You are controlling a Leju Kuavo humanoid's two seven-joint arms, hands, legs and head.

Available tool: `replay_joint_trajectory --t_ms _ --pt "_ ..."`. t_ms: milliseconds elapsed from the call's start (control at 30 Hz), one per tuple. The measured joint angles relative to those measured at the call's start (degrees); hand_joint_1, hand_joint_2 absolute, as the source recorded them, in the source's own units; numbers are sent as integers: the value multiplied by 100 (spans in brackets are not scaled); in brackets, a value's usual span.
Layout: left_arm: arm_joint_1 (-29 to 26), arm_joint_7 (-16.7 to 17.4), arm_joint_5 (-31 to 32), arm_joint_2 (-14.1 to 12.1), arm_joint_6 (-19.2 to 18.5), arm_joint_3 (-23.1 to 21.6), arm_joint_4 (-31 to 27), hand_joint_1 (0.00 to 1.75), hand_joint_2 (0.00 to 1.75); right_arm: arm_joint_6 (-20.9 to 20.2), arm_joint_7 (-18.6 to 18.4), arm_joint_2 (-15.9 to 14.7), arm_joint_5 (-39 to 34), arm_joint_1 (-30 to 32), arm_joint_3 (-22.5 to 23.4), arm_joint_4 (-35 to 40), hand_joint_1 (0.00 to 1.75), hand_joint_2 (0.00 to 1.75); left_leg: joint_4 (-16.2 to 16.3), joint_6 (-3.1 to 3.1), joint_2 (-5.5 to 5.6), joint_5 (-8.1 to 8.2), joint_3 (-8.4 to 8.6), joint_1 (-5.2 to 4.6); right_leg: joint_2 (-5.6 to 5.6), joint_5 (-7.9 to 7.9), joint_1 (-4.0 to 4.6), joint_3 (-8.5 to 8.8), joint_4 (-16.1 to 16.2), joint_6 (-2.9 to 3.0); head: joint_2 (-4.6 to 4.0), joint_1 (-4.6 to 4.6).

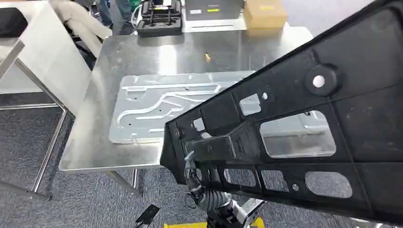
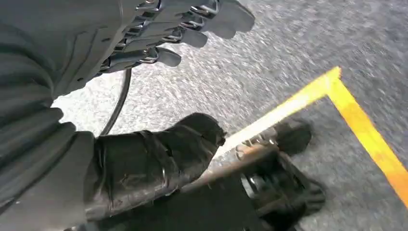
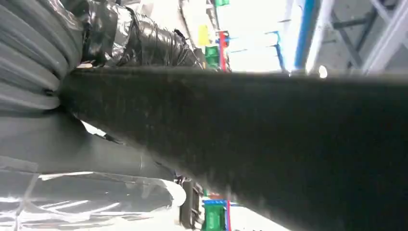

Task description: Take the parts from the cabinet and place them on the table.

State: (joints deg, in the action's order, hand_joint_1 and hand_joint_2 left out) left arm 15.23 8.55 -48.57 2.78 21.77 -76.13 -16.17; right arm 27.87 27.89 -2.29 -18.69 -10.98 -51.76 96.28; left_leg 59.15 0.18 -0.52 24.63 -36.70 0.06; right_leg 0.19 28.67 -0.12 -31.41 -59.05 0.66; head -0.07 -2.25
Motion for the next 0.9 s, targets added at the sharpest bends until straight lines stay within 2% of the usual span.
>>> replay_joint_trajectory --t_ms 33,67,100,133,200,233,267,300,367,400,433,467,533,600,633,700,733,767,800,867,900 --pt "-14 -2 -9 -13 0 0 0 0 175 4 -2 4 7 -3 0 0 175 175 -34 41 6 0 19 12 -7 8 9 21 21 -40 0 -13" --pt "-25 -11 -13 -22 0 0 0 0 175 11 -13 6 22 -6 0 0 175 175 -117 81 6 -21 85 62 -14 65 1 10 -11 -79 0 7" --pt "-22 -33 -15 -28 0 0 0 0 175 26 -30 4 35 -15 0 -2 175 175 -148 93 11 -13 126 58 -13 160 -8 -36 -179 -103 0 20" --pt "-16 -46 -17 -28 0 0 0 0 175 30 -41 7 50 -24 0 -7 175 175 -149 132 11 2 139 58 -13 335 -9 -207 -524 -117 0 39" --pt "-26 -57 -20 -35 -4 0 0 0 175 158 -134 9 199 -25 0 -39 175 175 -144 165 11 27 160 51 -13 658 -16 -697 -1401 -136 -2 44" --pt "-36 -57 -9 -37 -18 0 0 0 175 318 -278 9 460 -43 0 -59 175 175 -140 170 12 40 168 49 -13 671 -22 -888 -1672 -144 -2 44" --pt "-40 -57 22 -39 -41 0 0 0 175 517 -452 9 816 -92 -2 -87 175 175 -128 169 19 58 180 49 -13 537 -36 -945 -1660 -149 -2 44" --pt "-38 -57 61 -42 -85 0 0 0 175 674 -657 9 1202 -173 -2 -107 175 175 -110 163 29 78 194 50 -14 281 -51 -874 -1394 -148 0 46" --pt "-16 -46 162 -42 -221 0 0 0 175 844 -1212 9 2041 -441 -2 -136 175 175 -47 135 39 135 223 53 -14 -295 -73 -532 -500 -132 0 48" --pt "0 -35 218 -44 -312 0 0 0 175 789 -1557 0 2438 -636 -2 -148 175 175 -28 114 38 162 209 51 -9 -295 -73 -439 -264 -114 -2 53" --pt "40 -15 260 -44 -376 -2 0 0 175 730 -1844 -2 2702 -843 -2 -151 175 175 41 87 40 178 173 4 -8 -263 -42 -382 -113 -105 0 53" --pt "62 0 282 -44 -413 -2 0 0 175 693 -1998 -9 2835 -984 -2 -153 175 175 13 57 39 154 155 8 -2 -262 -52 -401 -160 -81 -2 31" --pt "71 13 308 -44 -437 -9 0 0 175 660 -2114 -24 2953 -1118 -2 -160 175 175 -10 5 39 134 168 29 1 -276 -19 -404 -143 -31 0 37" --pt "82 74 391 -44 -453 -42 0 0 175 535 -2405 -35 3380 -1233 -2 -168 175 175 102 -56 44 242 129 50 -8 -315 -62 -360 -72 41 -2 33" --pt "109 134 475 -42 -496 -81 0 0 175 369 -2843 -53 3908 -1430 -7 -190 175 175 432 -83 43 438 -27 50 -10 -320 -67 -369 -72 79 0 9" --pt "162 210 618 -39 -568 -164 0 0 175 -124 -3699 -164 4716 -1964 -9 -325 175 175 1343 -118 40 807 -474 66 -5 -323 -57 -378 -74 96 -2 0" --pt "176 208 695 -28 -584 -201 0 0 175 -344 -3999 -242 4974 -2192 -9 -417 175 175 1643 -125 40 864 -633 66 -5 -323 -52 -377 -76 96 0 0" --pt "191 197 759 -17 -584 -236 0 0 175 -563 -4270 -319 5194 -2417 -9 -536 175 175 1699 -121 40 804 -678 66 -5 -323 -50 -375 -80 96 -2 -2" --pt "207 179 811 -4 -577 -293 0 0 175 -740 -4482 -400 5372 -2619 -9 -653 175 175 1507 -111 40 632 -603 66 -6 -323 -49 -376 -85 95 -2 0" --pt "255 142 887 18 -510 -382 0 0 175 -979 -4721 -570 5627 -3007 -9 -850 175 175 572 -59 40 134 -151 65 -6 -322 -46 -370 -98 91 -2 0" --pt "279 114 916 22 -452 -409 0 0 175 -1139 -4840 -658 5773 -3176 -9 -938 175 175 126 -24 42 42 41 61 -8 -318 -44 -373 -99 77 -2 -2"
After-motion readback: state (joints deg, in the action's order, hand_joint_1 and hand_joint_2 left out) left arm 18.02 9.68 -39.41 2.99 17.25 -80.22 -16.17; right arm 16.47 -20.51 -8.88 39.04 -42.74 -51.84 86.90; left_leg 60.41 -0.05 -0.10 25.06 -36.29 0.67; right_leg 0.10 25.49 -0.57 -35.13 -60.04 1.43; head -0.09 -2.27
